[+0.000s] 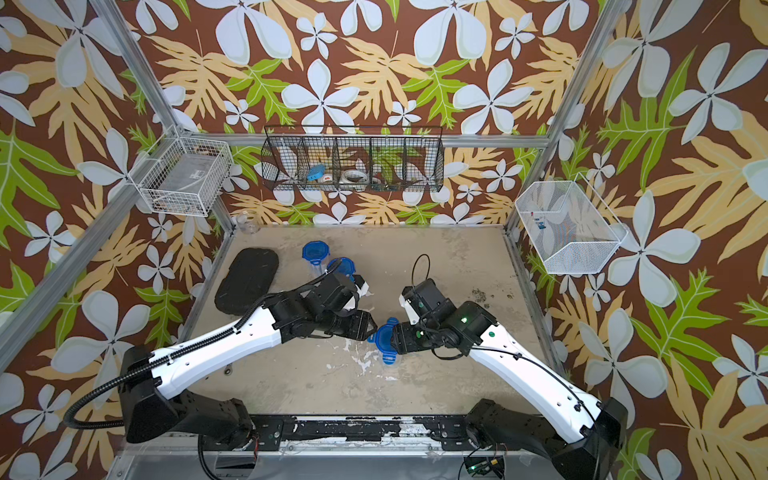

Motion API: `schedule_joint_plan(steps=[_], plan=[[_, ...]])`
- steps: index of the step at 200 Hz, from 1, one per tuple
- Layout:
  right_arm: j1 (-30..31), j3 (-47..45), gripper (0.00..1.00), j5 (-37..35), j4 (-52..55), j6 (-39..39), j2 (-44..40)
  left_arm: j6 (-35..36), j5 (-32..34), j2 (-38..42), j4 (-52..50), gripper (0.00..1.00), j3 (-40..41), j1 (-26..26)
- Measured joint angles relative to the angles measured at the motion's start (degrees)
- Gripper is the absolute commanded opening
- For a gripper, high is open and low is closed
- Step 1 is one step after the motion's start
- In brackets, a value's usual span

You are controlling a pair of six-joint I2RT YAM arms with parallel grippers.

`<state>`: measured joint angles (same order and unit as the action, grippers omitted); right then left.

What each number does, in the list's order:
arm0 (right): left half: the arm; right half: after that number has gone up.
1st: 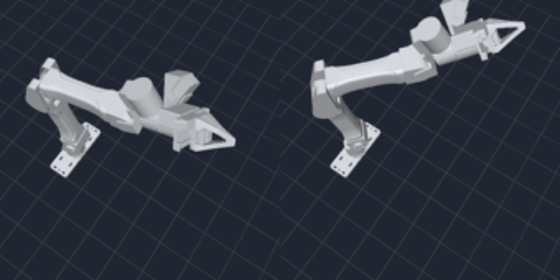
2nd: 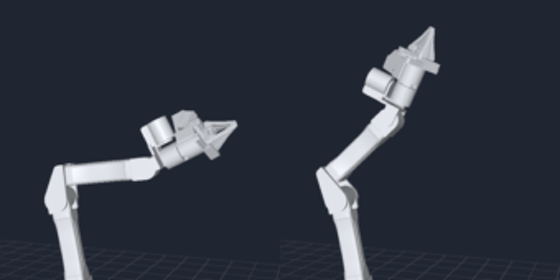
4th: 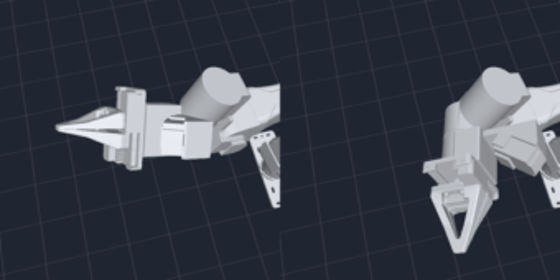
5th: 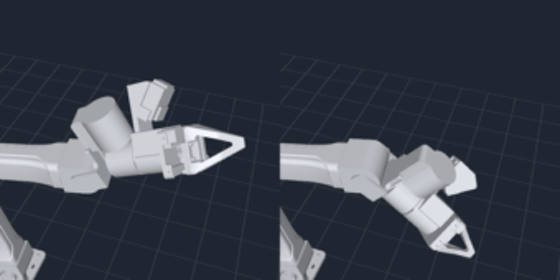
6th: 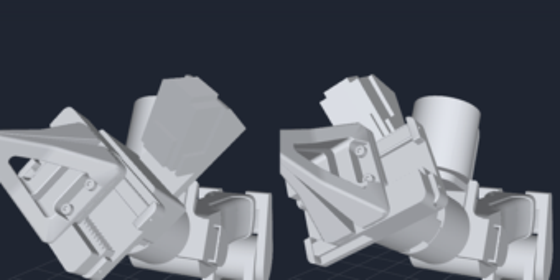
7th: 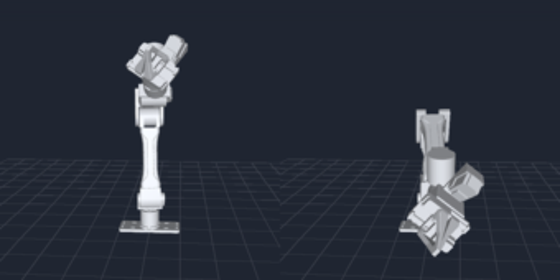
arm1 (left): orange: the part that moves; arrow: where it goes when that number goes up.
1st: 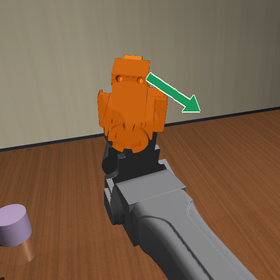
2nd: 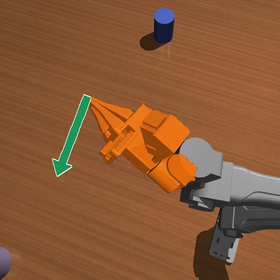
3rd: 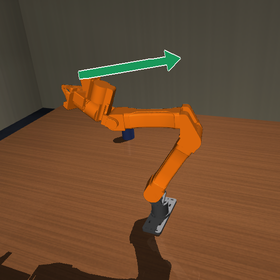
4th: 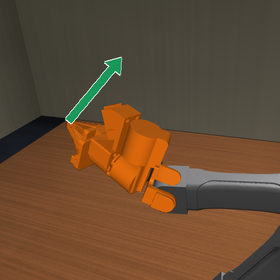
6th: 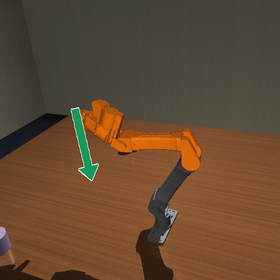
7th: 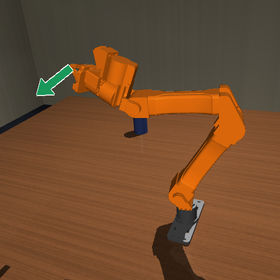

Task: Pack away toiletry kits
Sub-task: Close the lid on the container, then close the fastener on the container.

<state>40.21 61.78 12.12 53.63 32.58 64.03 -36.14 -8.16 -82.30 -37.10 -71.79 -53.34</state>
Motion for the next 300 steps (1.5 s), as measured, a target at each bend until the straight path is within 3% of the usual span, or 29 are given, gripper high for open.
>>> schedule_joint_plan(steps=[185, 300], plan=[[-4.33, -7.58, 0.51, 3.34, -6.45, -1.92, 0.35, 2.62, 0.11, -8.57, -2.36, 0.47, -3.52, -2.38], [-5.27, -13.4, 0.48, 9.7, -14.4, -0.92, -2.45, -1.38, -8.22, -7.02, 6.71, 0.44, 3.52, -2.14]])
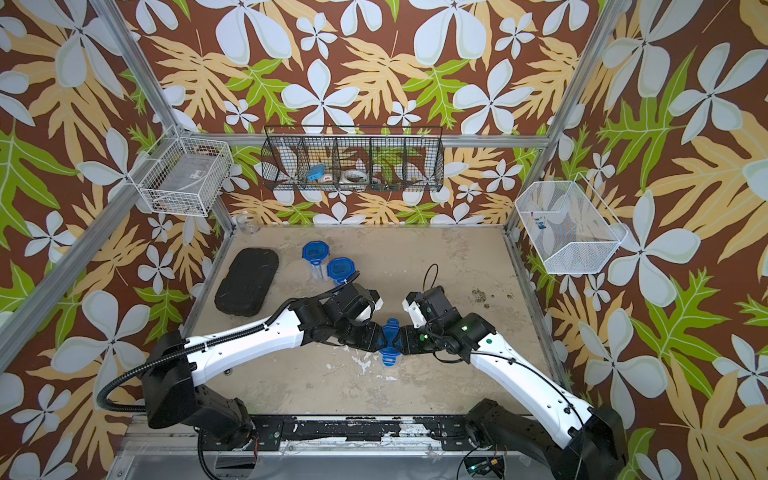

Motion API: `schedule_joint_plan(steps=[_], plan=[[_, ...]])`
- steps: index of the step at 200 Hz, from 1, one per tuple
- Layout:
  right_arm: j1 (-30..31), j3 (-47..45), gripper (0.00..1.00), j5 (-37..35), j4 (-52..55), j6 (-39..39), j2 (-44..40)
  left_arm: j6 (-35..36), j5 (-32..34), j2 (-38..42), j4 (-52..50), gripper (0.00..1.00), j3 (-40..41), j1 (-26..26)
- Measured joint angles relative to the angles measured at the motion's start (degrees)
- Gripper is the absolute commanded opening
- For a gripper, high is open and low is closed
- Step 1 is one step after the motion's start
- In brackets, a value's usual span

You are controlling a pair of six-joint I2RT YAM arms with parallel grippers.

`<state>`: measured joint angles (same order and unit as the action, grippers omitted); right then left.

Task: Pack away toiletry kits
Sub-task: Close the fastener on the container.

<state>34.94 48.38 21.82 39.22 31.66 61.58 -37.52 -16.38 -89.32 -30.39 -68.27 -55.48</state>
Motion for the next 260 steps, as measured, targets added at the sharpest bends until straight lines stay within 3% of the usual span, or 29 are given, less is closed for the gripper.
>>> schedule_joint_plan(steps=[174, 197, 233, 260], plan=[[-5.64, -3.96, 0.5, 6.67, -2.32, -1.49, -4.35, -1.84, -3.8, 0.59, 3.54, 0.44, 1.68, 1.01], [-6.08, -2.93, 0.52, 6.67, -0.68, -2.14, -4.61, -1.79, -3.69, 0.59, 3.08, 0.49, 1.36, 1.01], [-6.73, 0.28, 0.67, 6.01, 0.2, -3.93, -4.5, -1.29, -3.06, 2.25, 0.98, 0.65, 0.55, 1.86], [-7.65, 0.94, 0.68, 5.11, 1.27, -5.57, -4.04, 0.17, -2.03, 2.6, -0.42, 0.71, -1.79, 2.25]])
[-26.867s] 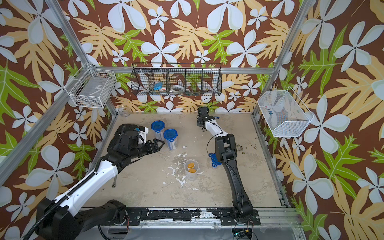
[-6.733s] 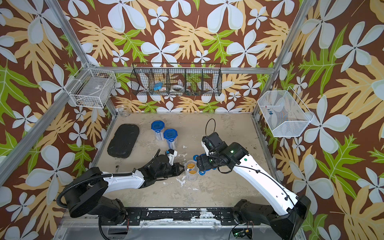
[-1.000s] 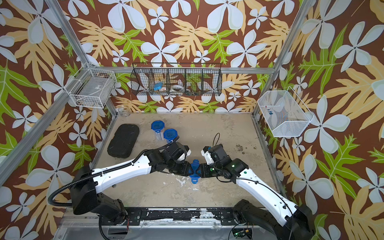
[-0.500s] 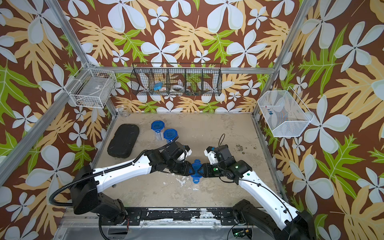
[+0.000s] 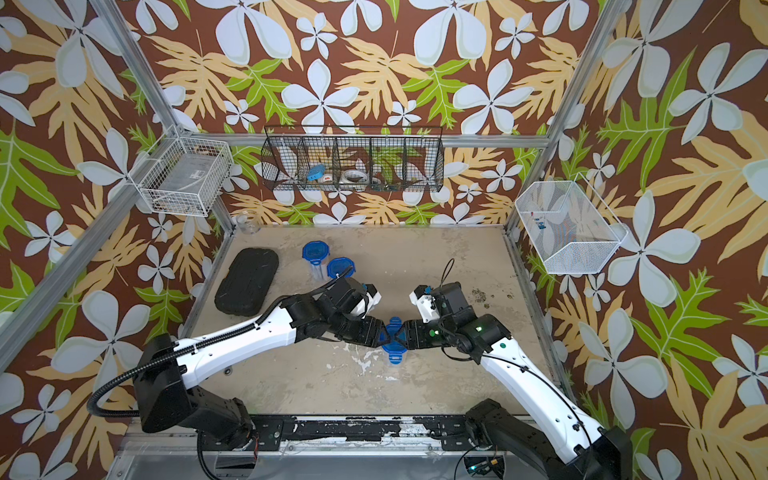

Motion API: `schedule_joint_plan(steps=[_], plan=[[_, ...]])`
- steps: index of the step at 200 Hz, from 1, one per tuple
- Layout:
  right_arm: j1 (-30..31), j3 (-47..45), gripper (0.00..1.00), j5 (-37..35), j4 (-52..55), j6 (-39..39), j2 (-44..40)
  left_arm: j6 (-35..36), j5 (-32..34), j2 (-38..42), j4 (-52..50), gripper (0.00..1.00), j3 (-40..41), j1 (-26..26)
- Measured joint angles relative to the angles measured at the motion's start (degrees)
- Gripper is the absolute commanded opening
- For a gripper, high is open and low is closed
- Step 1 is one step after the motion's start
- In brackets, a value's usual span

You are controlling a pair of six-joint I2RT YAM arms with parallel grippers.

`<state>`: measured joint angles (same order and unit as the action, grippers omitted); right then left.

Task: Pack away toiletry kits
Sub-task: Close the fastener on the container.

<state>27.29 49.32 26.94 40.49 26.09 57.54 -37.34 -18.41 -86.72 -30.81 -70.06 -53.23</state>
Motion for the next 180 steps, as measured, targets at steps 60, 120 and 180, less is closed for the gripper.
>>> schedule_joint_plan(steps=[60, 120, 180], plan=[[-0.66, 1.81, 0.64, -3.34, 7.78, -2.34, -4.22, 3.63, 3.28, -1.66, -5.51, 0.4, -5.38, 3.67], [-0.7, -3.87, 0.6, -6.49, 12.52, -1.22, -4.83, 7.72, 9.09, -10.1, -9.03, 0.35, -10.8, 4.68], [-0.7, -4.22, 0.61, -6.12, 5.4, -1.11, 1.95, 8.68, 8.87, -8.68, -8.98, 0.35, -7.78, 3.04]])
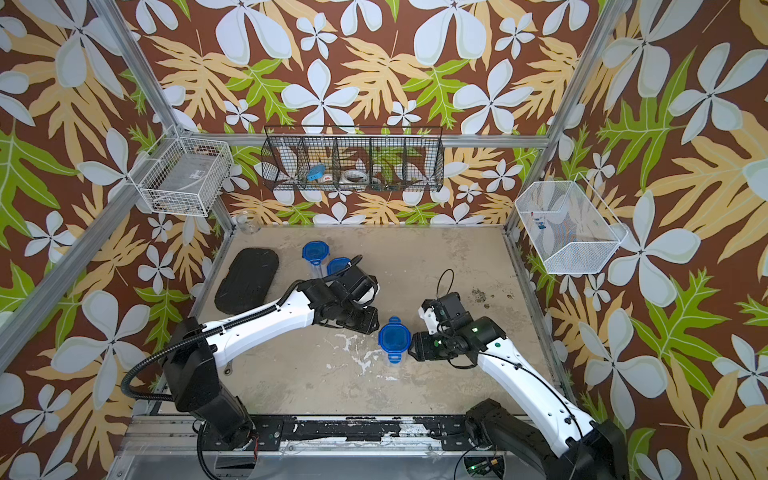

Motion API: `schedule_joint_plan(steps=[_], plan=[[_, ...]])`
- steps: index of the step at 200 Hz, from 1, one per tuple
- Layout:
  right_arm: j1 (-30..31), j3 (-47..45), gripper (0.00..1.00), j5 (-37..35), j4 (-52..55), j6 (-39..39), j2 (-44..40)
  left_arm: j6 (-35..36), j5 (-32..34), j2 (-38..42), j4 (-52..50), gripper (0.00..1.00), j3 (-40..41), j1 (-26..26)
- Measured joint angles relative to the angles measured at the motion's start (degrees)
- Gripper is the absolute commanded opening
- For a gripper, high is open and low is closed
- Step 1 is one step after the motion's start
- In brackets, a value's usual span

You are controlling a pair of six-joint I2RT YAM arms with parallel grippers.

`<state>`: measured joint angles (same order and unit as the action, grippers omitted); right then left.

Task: Pack away toiletry kits
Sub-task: Close the fastener on the container.

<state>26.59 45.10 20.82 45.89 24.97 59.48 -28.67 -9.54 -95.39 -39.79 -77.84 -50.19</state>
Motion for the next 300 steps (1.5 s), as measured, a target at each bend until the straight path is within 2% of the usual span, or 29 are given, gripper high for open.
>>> schedule_joint_plan(steps=[50, 83, 111, 157, 179, 195, 215, 257, 300], plan=[[-0.85, 1.09, 0.61, 0.31, -3.34, -1.92, 5.03, -1.31, 0.26, 2.75, -0.13, 0.37, 3.72, -1.29], [-3.43, 1.86, 0.61, 0.87, -5.2, -3.58, 6.36, -2.62, 0.0, 3.91, -0.15, 0.37, 4.7, -1.75], [-6.25, 3.89, 0.61, 1.2, -4.98, -5.81, 7.04, -3.04, 0.59, 5.53, -1.27, 0.42, 4.96, -1.84], [-7.08, 5.05, 0.62, 0.5, -0.13, -7.1, 0.85, -3.37, 3.63, 10.03, -6.34, 0.53, 3.85, -1.09], [-7.08, 5.05, 0.62, 1.81, 3.17, -6.88, -2.49, -2.4, 4.09, 9.07, -8.48, 0.54, -0.9, -0.85], [-7.08, 5.55, 0.62, 3.54, 5.81, -6.95, -4.39, -1.01, 2.08, 6.49, -8.07, 0.54, -5.01, -0.85], [-6.27, 5.68, 0.61, 6.03, 7.8, -7.17, -5.49, 0.5, -0.9, 2.71, -7.26, 0.53, -8.48, -0.85], [1.31, 2.97, 0.61, 8.74, 7.15, -4.24, -4.72, 3.26, -5.09, -1.38, -5.77, 0.53, -8.98, -0.87], [2.01, 1.6, 0.58, 5.99, 6.12, -2.19, -3.89, 3.67, -7.15, -1.44, -4.59, 0.53, -6.16, -0.92]])
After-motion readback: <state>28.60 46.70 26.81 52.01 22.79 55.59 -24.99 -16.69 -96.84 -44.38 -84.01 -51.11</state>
